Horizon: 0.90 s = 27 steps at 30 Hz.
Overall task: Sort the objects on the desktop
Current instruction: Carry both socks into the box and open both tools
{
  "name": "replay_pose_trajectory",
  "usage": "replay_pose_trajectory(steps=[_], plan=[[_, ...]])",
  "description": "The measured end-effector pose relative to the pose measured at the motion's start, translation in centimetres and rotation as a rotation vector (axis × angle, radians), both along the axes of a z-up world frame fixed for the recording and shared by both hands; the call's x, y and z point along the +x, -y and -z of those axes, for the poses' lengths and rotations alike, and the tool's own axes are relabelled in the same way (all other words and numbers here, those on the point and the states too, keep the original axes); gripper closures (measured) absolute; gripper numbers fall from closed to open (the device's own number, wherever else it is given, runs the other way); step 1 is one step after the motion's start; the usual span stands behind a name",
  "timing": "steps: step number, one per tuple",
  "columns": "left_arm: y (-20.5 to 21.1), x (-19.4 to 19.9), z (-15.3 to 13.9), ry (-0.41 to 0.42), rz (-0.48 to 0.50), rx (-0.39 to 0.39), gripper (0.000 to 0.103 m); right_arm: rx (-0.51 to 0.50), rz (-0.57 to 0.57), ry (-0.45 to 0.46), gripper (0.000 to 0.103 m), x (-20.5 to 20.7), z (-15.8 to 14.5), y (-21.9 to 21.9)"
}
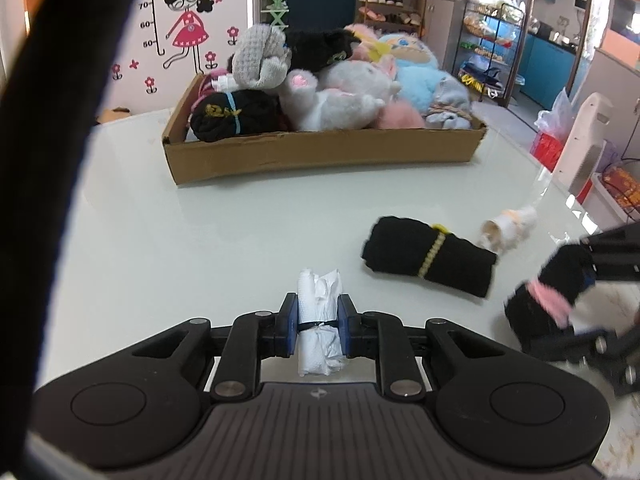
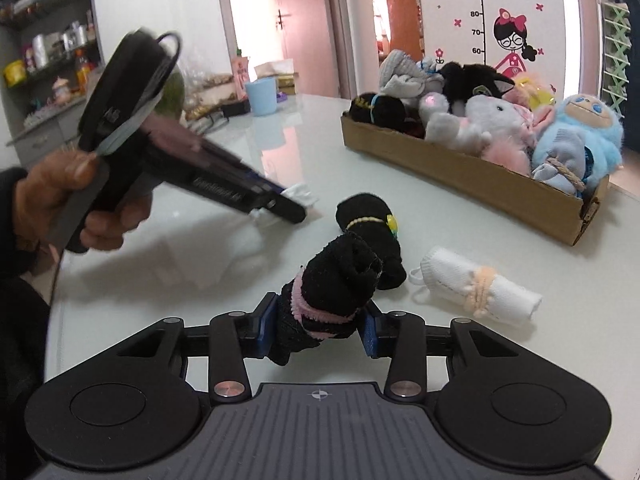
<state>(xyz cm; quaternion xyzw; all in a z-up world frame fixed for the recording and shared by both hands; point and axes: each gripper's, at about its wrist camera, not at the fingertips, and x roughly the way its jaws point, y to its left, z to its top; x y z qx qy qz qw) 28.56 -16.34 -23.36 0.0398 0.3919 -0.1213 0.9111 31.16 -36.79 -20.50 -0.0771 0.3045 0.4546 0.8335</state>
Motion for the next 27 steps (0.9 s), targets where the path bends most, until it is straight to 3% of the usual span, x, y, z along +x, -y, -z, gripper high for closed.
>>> replay_pose_trajectory(steps=[13, 20, 27], plan=[[-0.2, -9.3, -4.7, 0.088, 0.015, 0.012, 0.085, 0.115, 0.065, 0.087, 0.055, -3.9, -5.4, 3.5], [0.5, -11.2, -7.0, 0.129, 0.015, 0.021, 0.084, 0.142, 0.108, 0.142, 0.055, -3.7, -8.9, 5.4], [0.4, -10.5, -11.4, 0.203, 0.013, 0.039, 0.084, 0.155, 0.153, 0.221, 0.055, -2.8, -13.1, 7.3]])
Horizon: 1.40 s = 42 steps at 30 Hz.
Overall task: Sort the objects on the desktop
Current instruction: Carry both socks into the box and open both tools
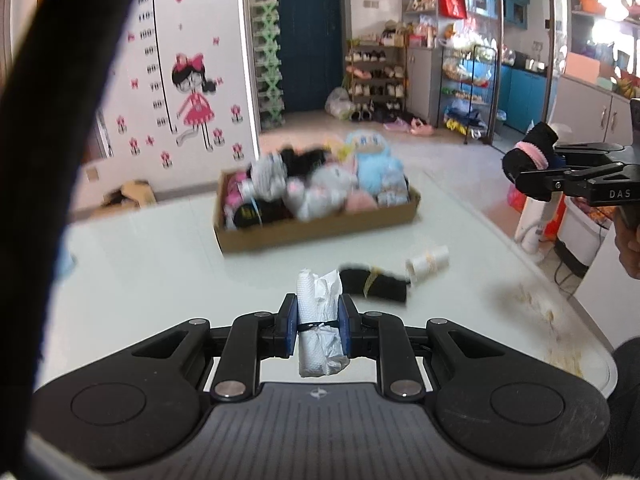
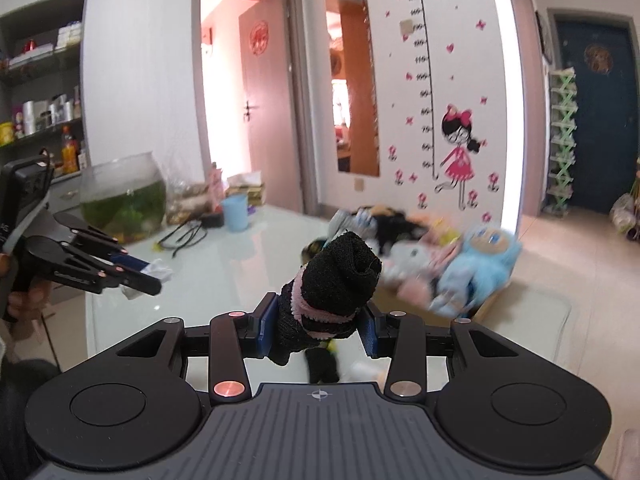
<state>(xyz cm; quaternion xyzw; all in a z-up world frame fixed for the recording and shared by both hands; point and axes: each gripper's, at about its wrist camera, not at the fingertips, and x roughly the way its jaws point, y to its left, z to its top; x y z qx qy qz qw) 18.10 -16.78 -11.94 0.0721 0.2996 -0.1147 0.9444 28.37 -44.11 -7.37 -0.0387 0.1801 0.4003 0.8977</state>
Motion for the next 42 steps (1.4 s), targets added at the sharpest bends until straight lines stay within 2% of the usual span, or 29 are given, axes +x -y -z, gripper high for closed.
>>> replay_pose_trajectory(steps=[7, 10, 18, 25, 33, 38, 40, 42], plan=[[-0.1, 2.6, -5.0, 0.083, 0.016, -0.002, 0.084, 0.03, 0.017, 0.088, 0.055, 1.5, -5.3, 0.8], [0.0, 5.3, -6.5, 0.097, 0.018, -0.002, 0.084, 0.025, 0.023, 0.113, 0.055, 2.8, -6.9, 0.4], [1.0, 14.2, -7.0, 0.061, 0.021, -0.001, 0.084, -0.02, 0.024, 0.112, 0.055, 8.3, -8.5, -3.1], [2.9, 20.4, -5.1, -0.004, 0.029, 0.014, 0.083, -0.088, 0.041, 0.048, 0.055, 14.8, -6.9, -5.9], [4.8, 28.3, -0.8, -0.095, -0.002, 0.052, 0.082, -0.164, 0.053, -0.051, 0.054, 21.0, -2.2, -8.1], [5.6, 31.6, 2.1, -0.158, -0.015, 0.097, 0.081, -0.191, 0.053, -0.11, 0.054, 24.1, 1.6, -9.1], [5.9, 32.1, 3.6, -0.181, -0.016, 0.119, 0.081, -0.206, 0.055, -0.134, 0.054, 25.2, 3.1, -9.4], [5.8, 31.8, 3.9, -0.192, -0.012, 0.13, 0.08, -0.215, 0.055, -0.148, 0.054, 25.7, 4.2, -9.5]])
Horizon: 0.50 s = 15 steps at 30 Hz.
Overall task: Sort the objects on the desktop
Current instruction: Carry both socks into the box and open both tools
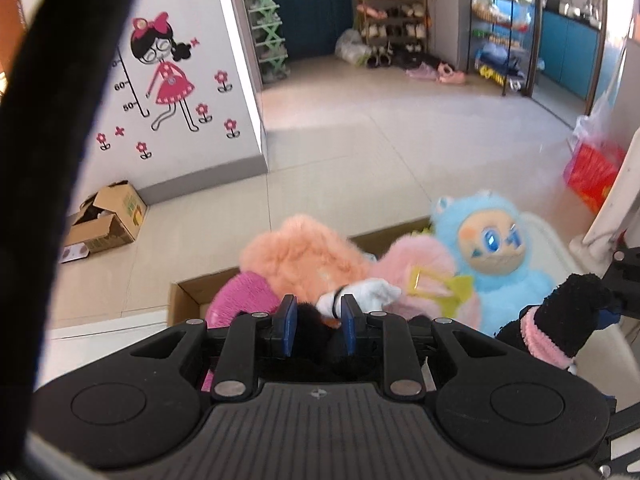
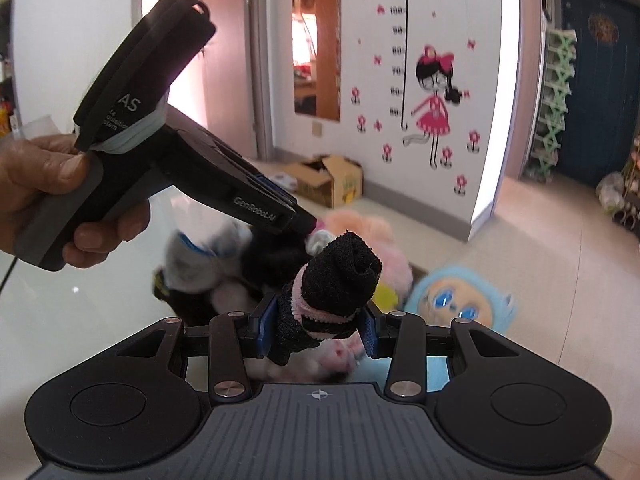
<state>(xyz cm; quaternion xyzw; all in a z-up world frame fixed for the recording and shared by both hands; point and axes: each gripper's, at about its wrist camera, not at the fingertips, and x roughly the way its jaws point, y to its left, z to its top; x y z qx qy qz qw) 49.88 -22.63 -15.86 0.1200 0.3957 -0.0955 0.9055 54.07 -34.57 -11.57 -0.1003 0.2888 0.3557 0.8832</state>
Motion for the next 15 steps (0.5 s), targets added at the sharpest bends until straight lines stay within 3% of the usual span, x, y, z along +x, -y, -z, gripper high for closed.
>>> replay_pose_trajectory(steps=[5, 7, 10, 14, 15], plan=[[-0.3, -0.6, -0.5, 0.001, 0.002, 0.014, 0.081, -0.037, -0.002, -0.033, 0.054, 0.2, 2.1, -0.1], [-0.4, -0.9, -1.2, 0.009, 0.002, 0.012, 0.077, -0.041, 0.003, -0.046, 0.049, 0.4, 2.5, 0.0], [-0.7, -1.2, -1.9, 0.017, -0.002, 0.001, 0.066, -0.059, 0.018, -0.024, 0.03, 0.3, 2.8, 0.2], [-0.8, -1.6, -2.5, 0.03, 0.001, -0.019, 0.042, -0.052, 0.014, -0.014, 0.029, 0.0, 1.9, 0.3], [-0.9, -2.2, -2.8, 0.035, 0.004, -0.026, 0.04, -0.05, 0.012, -0.004, 0.026, -0.4, 1.4, 0.3]])
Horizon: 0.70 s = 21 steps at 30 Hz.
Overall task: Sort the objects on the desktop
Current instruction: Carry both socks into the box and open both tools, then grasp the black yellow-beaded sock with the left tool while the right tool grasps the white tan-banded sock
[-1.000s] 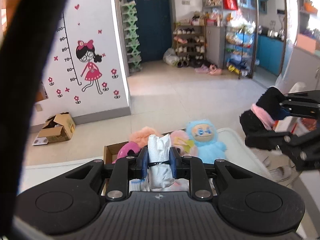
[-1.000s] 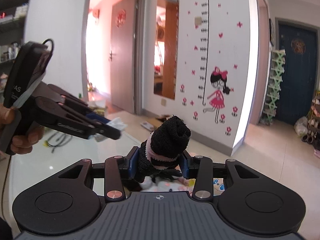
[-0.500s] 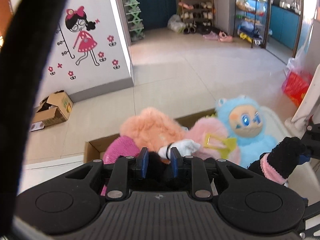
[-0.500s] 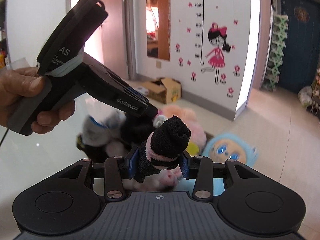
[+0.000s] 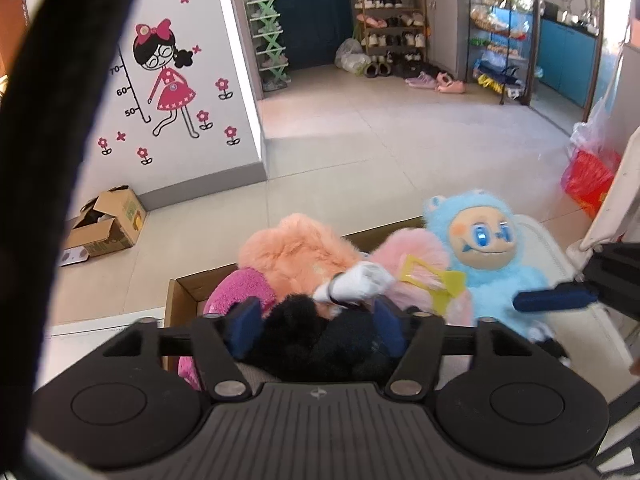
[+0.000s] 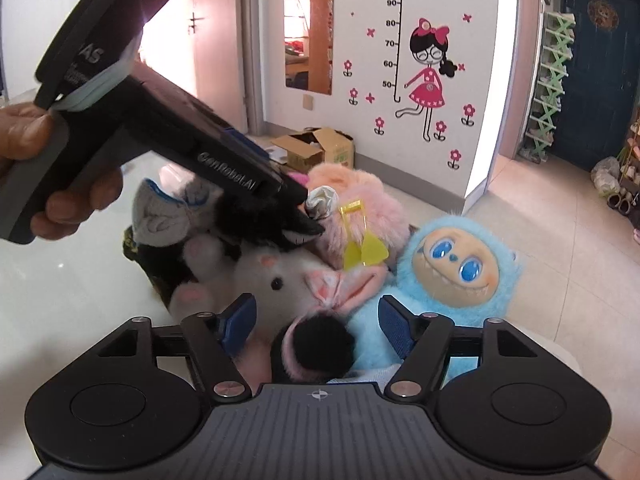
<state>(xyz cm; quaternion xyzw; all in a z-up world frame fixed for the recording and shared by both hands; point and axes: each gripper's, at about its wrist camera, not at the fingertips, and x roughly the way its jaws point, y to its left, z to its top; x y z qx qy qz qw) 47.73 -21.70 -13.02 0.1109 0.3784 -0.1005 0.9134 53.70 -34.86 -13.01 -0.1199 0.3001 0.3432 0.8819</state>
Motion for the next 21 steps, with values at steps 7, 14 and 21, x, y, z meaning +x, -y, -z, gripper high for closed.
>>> replay_pose_trajectory(steps=[7, 14, 21], plan=[[-0.8, -4.0, -1.9, 0.025, 0.002, -0.056, 0.02, 0.026, 0.004, 0.055, 0.021, -2.6, -3.8, 1.2], [-2.0, -11.3, -0.2, -0.02, -0.005, -0.111, 0.001, 0.083, -0.1, 0.068, 0.015, -11.9, -3.6, 4.8], [-1.4, -15.0, 6.9, -0.213, -0.098, -0.216, 0.001, 0.036, -0.134, -0.019, 0.015, -16.9, 3.4, 5.2]])
